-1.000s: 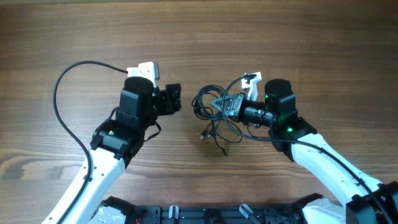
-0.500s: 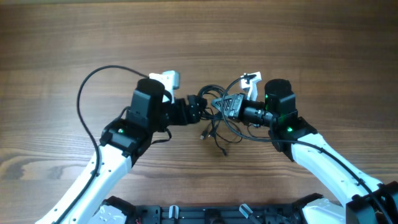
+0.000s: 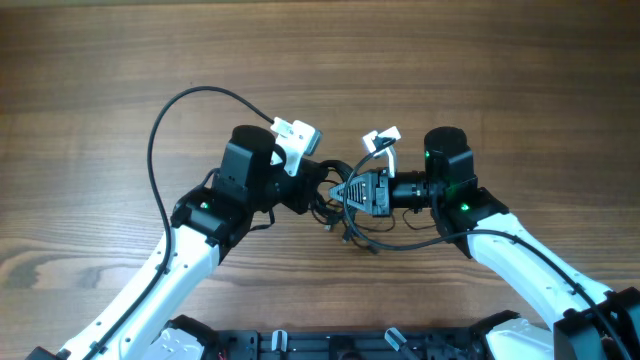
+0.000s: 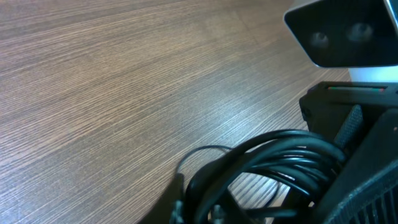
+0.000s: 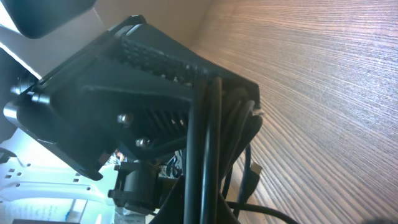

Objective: Untangle cables

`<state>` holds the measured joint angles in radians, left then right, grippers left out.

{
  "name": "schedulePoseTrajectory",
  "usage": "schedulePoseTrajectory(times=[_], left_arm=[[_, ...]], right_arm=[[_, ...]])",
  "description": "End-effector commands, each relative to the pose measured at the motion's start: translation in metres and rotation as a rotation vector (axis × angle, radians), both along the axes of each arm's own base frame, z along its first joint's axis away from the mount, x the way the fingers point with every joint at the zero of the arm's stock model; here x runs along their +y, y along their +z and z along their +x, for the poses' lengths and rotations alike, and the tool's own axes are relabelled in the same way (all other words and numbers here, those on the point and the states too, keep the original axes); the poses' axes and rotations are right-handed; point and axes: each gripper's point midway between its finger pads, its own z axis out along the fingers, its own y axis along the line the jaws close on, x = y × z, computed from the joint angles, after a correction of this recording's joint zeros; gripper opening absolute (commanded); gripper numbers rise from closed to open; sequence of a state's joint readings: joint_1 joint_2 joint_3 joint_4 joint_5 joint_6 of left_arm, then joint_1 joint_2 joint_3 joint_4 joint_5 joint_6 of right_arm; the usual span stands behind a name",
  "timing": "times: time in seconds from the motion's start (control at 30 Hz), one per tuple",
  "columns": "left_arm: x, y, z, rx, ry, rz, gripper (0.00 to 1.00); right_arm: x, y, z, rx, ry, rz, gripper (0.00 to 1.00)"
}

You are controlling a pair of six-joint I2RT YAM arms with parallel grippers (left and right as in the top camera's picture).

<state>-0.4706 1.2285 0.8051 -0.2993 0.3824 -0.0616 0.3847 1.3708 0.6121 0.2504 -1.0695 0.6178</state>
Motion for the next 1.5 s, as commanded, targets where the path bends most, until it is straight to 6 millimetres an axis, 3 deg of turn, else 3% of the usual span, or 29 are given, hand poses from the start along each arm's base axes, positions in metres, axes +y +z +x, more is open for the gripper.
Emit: schedulePoseTrajectory(times=[0.0,0.1,0.23,0.33,0.4,0.43,0.53,0.6,0.8,1.0,1.47], left_arm=[[0.006,-0.002,0.009,-0.025,0.018,0.041,0.04],[0.006,-0.002,0.009,-0.025,0.018,0.042,0.04],[0.025,-0.005,0.024,-0.024,0.156,0.078,0.04],[0.067,-0.007,0.048,0.024,0.460,0.064,0.04],[0.083,-0.002,0.060,0.052,0.577,-0.010,0.04],[0.088,0.002,0.065,0.058,0.621,-0.052,0.04],[0.090,0.010,0.072,0.029,0.634,-0.078,0.04],[0.090,0.012,0.074,0.017,0.633,-0.087,0.04],[0.088,0.020,0.079,-0.013,0.632,-0.111,0.04],[0.089,0.015,0.076,0.089,0.725,-0.197,0.04],[0.082,0.002,0.063,0.343,0.923,-0.394,0.04]], right_arm=[[0.004,0.016,-0.010,-0.072,0.085,0.056,0.05],[0.005,0.020,-0.007,-0.091,0.074,0.064,0.05],[0.003,0.014,0.008,-0.096,-0.012,0.023,0.26],[-0.008,0.009,0.028,-0.110,-0.114,-0.013,0.55],[-0.022,0.006,0.045,-0.112,-0.193,-0.035,0.91],[-0.033,0.003,0.058,-0.096,-0.266,-0.052,1.00],[-0.052,-0.004,0.083,0.008,-0.450,-0.074,1.00],[-0.056,-0.006,0.089,0.084,-0.520,-0.066,1.00],[-0.059,-0.022,0.082,0.174,-0.527,-0.106,1.00],[-0.062,-0.039,0.072,0.256,-0.525,-0.156,1.00],[-0.063,-0.041,0.073,0.258,-0.536,-0.163,1.00]])
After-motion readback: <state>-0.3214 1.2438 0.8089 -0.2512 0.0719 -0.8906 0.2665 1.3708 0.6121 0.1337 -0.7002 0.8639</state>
